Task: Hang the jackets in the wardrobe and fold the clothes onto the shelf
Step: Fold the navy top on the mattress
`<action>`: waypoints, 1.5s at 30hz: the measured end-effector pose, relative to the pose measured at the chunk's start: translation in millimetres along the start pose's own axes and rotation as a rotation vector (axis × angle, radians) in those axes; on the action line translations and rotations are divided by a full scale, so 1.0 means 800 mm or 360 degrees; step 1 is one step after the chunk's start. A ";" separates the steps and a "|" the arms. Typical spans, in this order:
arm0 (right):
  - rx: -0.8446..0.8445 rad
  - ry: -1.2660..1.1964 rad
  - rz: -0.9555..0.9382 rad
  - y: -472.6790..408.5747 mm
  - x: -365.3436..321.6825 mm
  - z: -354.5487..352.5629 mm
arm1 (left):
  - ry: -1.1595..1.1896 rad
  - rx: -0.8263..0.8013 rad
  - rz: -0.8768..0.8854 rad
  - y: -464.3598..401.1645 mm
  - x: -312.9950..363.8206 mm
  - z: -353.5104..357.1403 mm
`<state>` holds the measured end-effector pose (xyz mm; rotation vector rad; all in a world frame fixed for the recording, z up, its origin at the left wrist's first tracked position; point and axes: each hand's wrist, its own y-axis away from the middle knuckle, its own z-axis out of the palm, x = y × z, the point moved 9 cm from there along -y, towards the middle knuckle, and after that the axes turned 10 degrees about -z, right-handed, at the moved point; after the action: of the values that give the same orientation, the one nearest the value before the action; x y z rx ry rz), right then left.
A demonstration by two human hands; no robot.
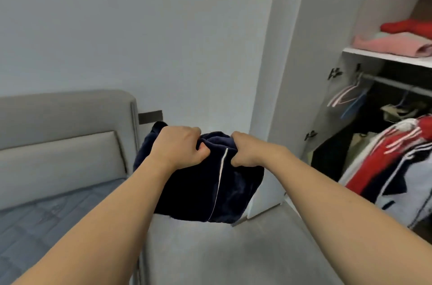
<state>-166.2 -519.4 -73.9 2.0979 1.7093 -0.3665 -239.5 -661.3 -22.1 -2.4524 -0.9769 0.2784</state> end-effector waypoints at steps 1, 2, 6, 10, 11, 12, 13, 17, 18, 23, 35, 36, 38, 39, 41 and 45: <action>0.0061 0.0021 0.0055 0.017 0.027 -0.026 | 0.0023 0.0018 0.0072 -0.019 0.036 -0.005; 0.0114 0.0043 0.0099 0.034 0.052 -0.051 | 0.0046 0.0040 0.0141 -0.038 0.072 -0.010; 0.0253 0.0195 0.0229 0.100 0.128 -0.150 | 0.0177 0.0140 0.0334 -0.100 0.194 -0.036; 0.0430 0.0392 0.0366 0.164 0.188 -0.245 | 0.0311 0.0260 0.0446 -0.155 0.298 -0.058; 0.0470 0.0438 0.0401 0.178 0.200 -0.265 | 0.0336 0.0287 0.0477 -0.166 0.320 -0.063; 0.0506 0.0479 0.0438 0.191 0.211 -0.283 | 0.0356 0.0313 0.0514 -0.178 0.341 -0.068; 0.0541 0.0512 0.0475 0.203 0.222 -0.299 | 0.0373 0.0341 0.0550 -0.189 0.361 -0.072; 0.0650 0.0568 0.0631 0.242 0.264 -0.355 | 0.0447 0.0443 0.0700 -0.235 0.431 -0.092; 0.0680 0.0574 0.0663 0.250 0.273 -0.369 | 0.0457 0.0465 0.0741 -0.247 0.448 -0.096; 0.0801 0.0569 0.0856 0.278 0.305 -0.427 | 0.0536 0.0546 0.0918 -0.301 0.508 -0.117; 0.1440 0.0495 0.0968 0.262 0.328 -0.562 | 0.0925 0.0896 0.1338 -0.446 0.558 -0.140; 0.1499 0.0545 0.1003 0.266 0.331 -0.577 | 0.0927 0.0942 0.1402 -0.455 0.565 -0.146; 0.1588 0.0726 0.1074 0.276 0.336 -0.611 | 0.0895 0.0963 0.1496 -0.479 0.585 -0.152; 0.1618 0.0825 0.1100 0.281 0.339 -0.628 | 0.0870 0.0919 0.1511 -0.495 0.599 -0.152; 0.1686 0.1005 0.1141 0.293 0.344 -0.660 | 0.0816 0.0753 0.1516 -0.531 0.631 -0.151; 0.1859 0.1338 0.1147 0.320 0.359 -0.719 | 0.0695 0.0412 0.1484 -0.592 0.707 -0.158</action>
<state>115.2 -43.2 342.2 3.9511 0.8584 -0.2821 -65.4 -19.4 320.8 -2.3943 0.3981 0.1356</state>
